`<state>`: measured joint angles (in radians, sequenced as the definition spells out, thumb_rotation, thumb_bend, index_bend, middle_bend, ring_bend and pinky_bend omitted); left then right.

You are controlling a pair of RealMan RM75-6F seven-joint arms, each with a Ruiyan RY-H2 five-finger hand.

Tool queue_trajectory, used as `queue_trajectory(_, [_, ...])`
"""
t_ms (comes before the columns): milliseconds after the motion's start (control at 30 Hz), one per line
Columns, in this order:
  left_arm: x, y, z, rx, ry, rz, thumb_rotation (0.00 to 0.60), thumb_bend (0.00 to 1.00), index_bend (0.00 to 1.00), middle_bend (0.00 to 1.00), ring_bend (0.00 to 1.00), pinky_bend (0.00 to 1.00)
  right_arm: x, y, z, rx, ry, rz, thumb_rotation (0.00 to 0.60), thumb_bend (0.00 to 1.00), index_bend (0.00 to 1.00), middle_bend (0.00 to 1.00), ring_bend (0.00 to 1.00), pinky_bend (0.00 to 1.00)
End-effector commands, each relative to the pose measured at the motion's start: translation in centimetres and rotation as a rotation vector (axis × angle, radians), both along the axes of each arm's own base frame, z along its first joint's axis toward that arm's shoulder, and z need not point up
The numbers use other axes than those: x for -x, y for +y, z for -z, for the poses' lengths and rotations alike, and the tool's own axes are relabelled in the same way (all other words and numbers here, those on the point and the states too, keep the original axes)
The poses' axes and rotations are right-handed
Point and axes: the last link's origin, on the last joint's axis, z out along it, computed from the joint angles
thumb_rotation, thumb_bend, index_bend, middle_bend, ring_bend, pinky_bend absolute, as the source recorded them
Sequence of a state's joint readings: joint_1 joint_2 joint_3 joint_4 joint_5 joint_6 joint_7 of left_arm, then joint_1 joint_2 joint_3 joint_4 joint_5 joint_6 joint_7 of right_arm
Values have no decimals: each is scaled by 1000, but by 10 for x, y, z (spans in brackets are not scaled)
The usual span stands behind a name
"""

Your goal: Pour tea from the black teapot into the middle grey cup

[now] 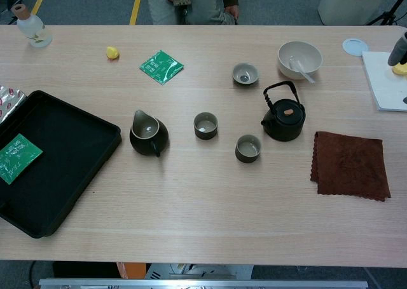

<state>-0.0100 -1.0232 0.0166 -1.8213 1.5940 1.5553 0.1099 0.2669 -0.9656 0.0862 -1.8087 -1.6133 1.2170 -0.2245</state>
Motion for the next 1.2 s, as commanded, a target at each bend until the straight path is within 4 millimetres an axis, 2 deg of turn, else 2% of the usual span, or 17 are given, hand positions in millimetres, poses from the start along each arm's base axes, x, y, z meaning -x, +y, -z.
queue_trajectory(33, [1, -3, -4, -11, 0, -6, 600, 267, 93, 165, 70, 72, -18, -21, 16, -45, 0, -23, 600, 0, 447, 495, 343, 201])
queue_trajectory(200, [4, -6, -6, -14, 1, -18, 600, 266, 93, 165, 70, 72, -32, -40, 35, -97, 6, -26, 593, 0, 447, 495, 343, 201])
queue_trajectory(267, [5, -6, -7, -16, 1, -20, 600, 267, 93, 165, 70, 72, -36, -46, 41, -112, 14, -24, 550, 0, 447, 493, 343, 201])
queue_trajectory(333, [5, -6, -7, -18, -1, -22, 600, 267, 93, 165, 70, 72, -40, -52, 48, -132, 24, -17, 475, 0, 447, 488, 343, 202])
queue_trajectory(433, [6, -5, -6, -14, -2, -26, 600, 267, 93, 164, 70, 72, -46, -61, 57, -155, 40, -6, 395, 0, 447, 479, 343, 209])
queue_trajectory(633, [6, 0, -4, -8, -1, -23, 600, 267, 93, 164, 70, 72, -53, -78, 76, -190, 75, 22, 310, 0, 447, 457, 309, 184])
queue_trajectory(967, [9, 7, 0, 3, 3, -36, 600, 267, 93, 164, 70, 72, -62, -102, 111, -204, 102, 53, 299, 0, 401, 411, 218, 134])
queue_trajectory(1200, [12, 10, 1, 3, 3, -48, 600, 267, 93, 164, 70, 72, -73, -116, 133, -193, 107, 45, 300, 0, 393, 402, 210, 133])
